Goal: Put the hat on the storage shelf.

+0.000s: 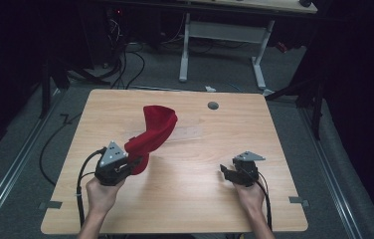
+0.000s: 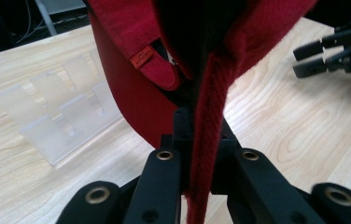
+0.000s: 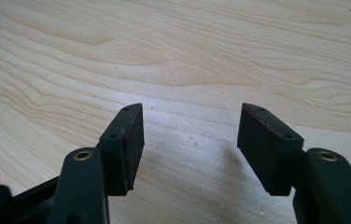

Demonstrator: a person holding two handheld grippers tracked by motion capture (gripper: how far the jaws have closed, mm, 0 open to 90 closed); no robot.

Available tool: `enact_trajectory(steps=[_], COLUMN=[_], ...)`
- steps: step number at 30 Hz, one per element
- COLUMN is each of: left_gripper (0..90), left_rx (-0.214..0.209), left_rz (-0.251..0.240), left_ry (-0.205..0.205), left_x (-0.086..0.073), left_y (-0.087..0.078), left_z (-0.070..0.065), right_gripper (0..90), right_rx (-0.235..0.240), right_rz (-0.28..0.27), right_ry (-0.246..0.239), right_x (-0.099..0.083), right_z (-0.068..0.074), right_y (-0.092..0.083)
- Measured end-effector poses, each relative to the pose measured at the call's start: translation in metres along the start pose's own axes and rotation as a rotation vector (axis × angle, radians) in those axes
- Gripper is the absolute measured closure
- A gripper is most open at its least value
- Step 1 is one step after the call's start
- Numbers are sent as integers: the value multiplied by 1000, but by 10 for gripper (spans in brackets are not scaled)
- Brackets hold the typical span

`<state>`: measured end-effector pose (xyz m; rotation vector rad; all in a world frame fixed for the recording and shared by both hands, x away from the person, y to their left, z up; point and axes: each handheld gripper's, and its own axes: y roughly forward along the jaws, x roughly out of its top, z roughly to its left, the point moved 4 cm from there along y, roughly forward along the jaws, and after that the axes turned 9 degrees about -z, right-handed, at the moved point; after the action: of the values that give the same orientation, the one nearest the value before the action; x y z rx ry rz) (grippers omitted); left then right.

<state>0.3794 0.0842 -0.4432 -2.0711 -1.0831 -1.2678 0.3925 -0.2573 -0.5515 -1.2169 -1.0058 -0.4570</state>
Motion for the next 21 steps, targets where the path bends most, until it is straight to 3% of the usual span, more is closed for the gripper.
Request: enact_trajectory(steps=[4, 8, 12, 18, 21], left_gripper=[849, 849, 848, 847, 847], left_rx=[21, 34, 40, 55, 58], left_rz=[-21, -36, -56, -85, -114], left_ry=[-15, -59, -88, -92, -123], left_x=[8, 17, 27, 44, 54], left_y=[2, 4, 4, 5, 7], left_z=[4, 10, 13, 19, 24], right_gripper=[398, 386, 385, 384, 384], right_rx=[7, -10, -10, -11, -12], right_rz=[7, 9, 9, 9, 9], right_ry=[8, -30, -31, -31, -31], right_x=[-4, -5, -5, -5, -5], right_z=[1, 5, 5, 5, 5], right_y=[4, 5, 5, 5, 5])
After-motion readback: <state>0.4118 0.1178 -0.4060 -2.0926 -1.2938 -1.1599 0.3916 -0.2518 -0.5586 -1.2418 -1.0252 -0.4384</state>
